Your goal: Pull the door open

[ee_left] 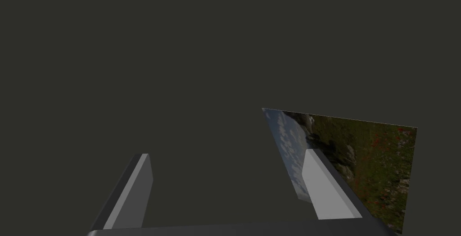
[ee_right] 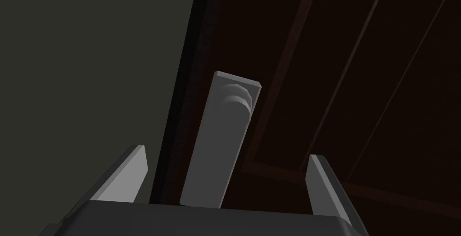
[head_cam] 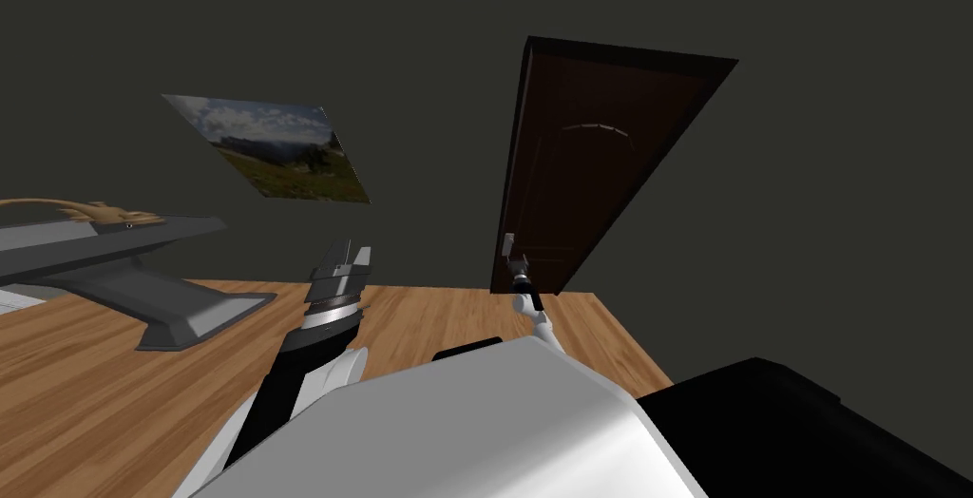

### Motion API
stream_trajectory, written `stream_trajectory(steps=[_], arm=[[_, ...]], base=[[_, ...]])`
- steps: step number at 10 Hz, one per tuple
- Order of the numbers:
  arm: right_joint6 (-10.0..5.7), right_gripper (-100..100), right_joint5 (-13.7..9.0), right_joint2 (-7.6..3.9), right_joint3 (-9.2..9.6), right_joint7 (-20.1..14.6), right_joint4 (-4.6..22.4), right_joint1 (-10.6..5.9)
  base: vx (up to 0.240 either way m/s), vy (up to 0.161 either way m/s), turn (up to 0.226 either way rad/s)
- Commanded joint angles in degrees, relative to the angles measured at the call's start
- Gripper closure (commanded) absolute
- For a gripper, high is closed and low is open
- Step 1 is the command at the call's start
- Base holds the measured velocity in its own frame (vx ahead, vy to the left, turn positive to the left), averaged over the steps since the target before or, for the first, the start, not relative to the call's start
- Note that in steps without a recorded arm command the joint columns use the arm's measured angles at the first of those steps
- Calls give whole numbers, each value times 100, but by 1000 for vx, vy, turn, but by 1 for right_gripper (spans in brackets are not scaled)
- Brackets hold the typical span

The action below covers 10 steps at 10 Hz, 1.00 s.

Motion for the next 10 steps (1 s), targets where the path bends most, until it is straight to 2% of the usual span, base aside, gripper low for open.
stream_trajectory(steps=[1,6,7,8,9,10], arm=[[22,-100,-165,-11,-6,-159,137,-73],[75,-100,-749,-70,-19,-714,692,-376],[82,-100,-825,-78,-21,-786,765,-415],[88,-100,-769,-58,-29,-705,707,-394],[41,-100,-829,-243,-113,-893,807,-371],[25,-100,-846,-306,-142,-950,837,-361]], base=[[48,-87,115],[60,-89,116],[58,-89,95],[23,-39,21],[108,3,170],[181,-17,187]])
